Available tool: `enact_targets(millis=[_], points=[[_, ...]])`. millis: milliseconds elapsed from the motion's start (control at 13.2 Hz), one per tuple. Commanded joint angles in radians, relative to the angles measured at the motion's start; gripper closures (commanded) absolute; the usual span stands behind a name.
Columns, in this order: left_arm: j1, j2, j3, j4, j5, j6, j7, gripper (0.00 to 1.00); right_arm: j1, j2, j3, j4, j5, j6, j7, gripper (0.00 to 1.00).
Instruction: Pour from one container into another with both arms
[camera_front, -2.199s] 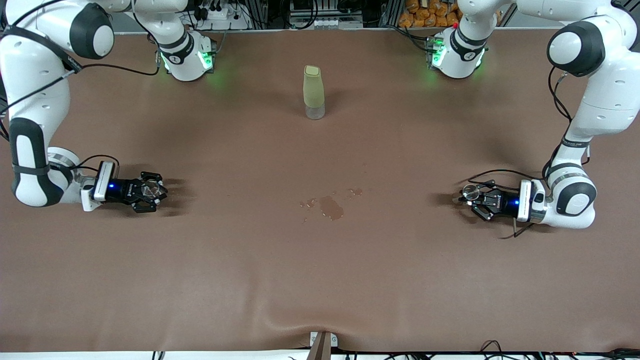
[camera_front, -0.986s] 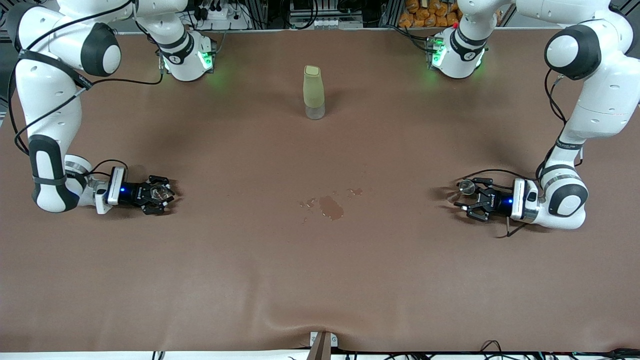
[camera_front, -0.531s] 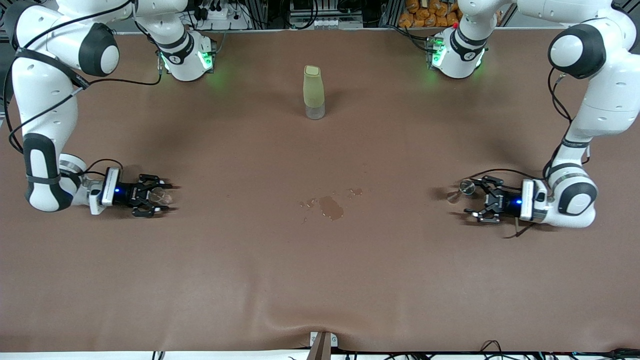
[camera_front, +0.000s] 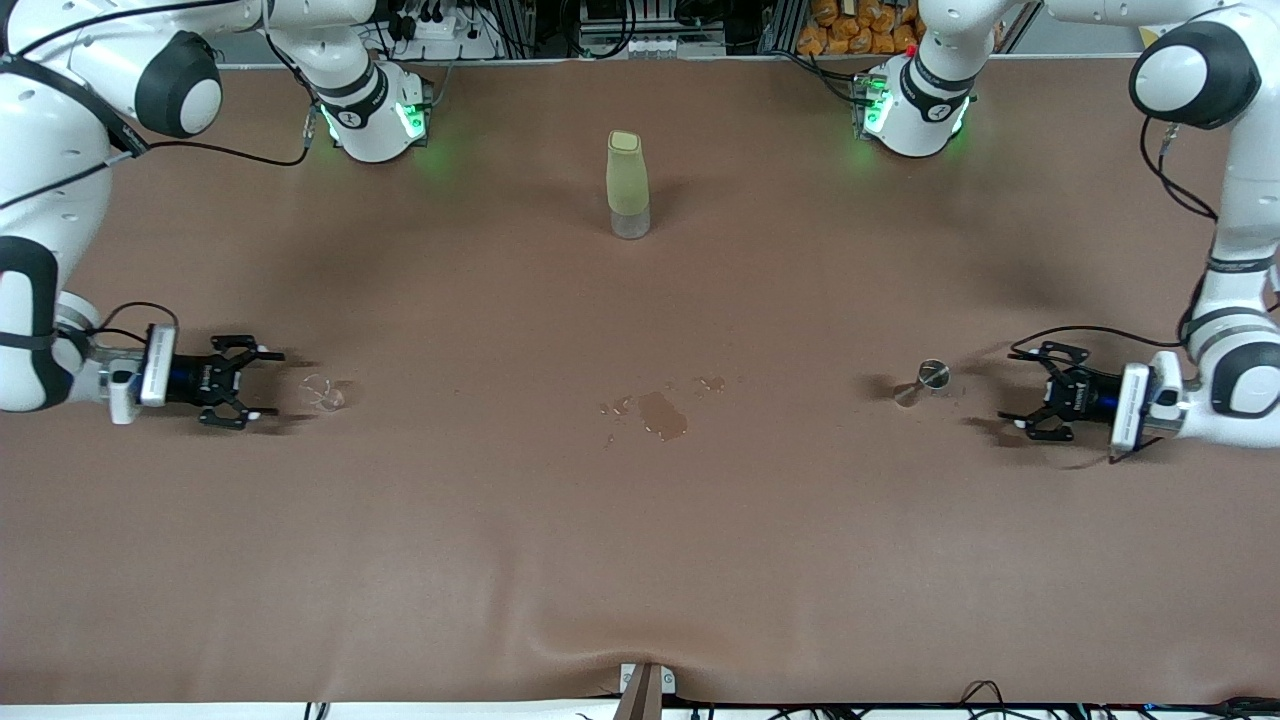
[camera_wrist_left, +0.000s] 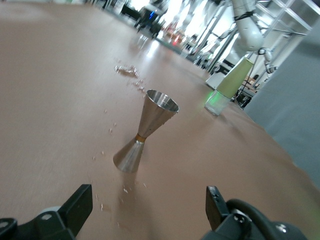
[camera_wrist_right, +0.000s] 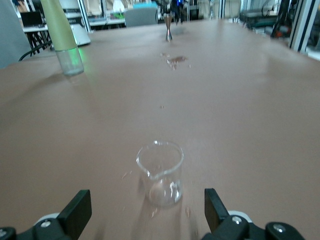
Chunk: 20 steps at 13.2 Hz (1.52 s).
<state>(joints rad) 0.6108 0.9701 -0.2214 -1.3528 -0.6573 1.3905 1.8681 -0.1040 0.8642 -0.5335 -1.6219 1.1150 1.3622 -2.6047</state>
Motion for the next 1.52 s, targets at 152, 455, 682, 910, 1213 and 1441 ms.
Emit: enact_targets(millis=[152,455,682,910,1213,1441], points=[[-0.009,-0.152,-0.012,0.069,0.195,-0.002,-0.402,0.0,0.046,-0.083,-0.141,0.115,-0.193,-0.005,0.251,0.0],[-0.084,-0.353,0.001,0.067,0.254,0.01,-0.769,0.0,0.076,-0.203,-0.22,0.214,-0.39,0.003,0.576,0.0],[-0.15,-0.473,-0.006,0.067,0.375,0.013,-0.986,0.0,0.115,-0.365,-0.218,0.227,-0.578,0.002,0.89,0.0],[-0.177,-0.545,-0.007,0.067,0.435,0.033,-1.036,0.0,0.19,-0.512,-0.211,0.232,-0.729,-0.006,1.231,0.0],[-0.247,-0.62,-0.018,0.064,0.537,0.033,-1.191,0.0,0.227,-0.684,-0.046,0.246,-0.912,-0.109,1.741,0.0],[-0.337,-0.68,-0.038,0.057,0.607,0.025,-1.386,0.0,0.167,-0.778,0.204,0.244,-1.003,-0.135,2.074,0.0]])
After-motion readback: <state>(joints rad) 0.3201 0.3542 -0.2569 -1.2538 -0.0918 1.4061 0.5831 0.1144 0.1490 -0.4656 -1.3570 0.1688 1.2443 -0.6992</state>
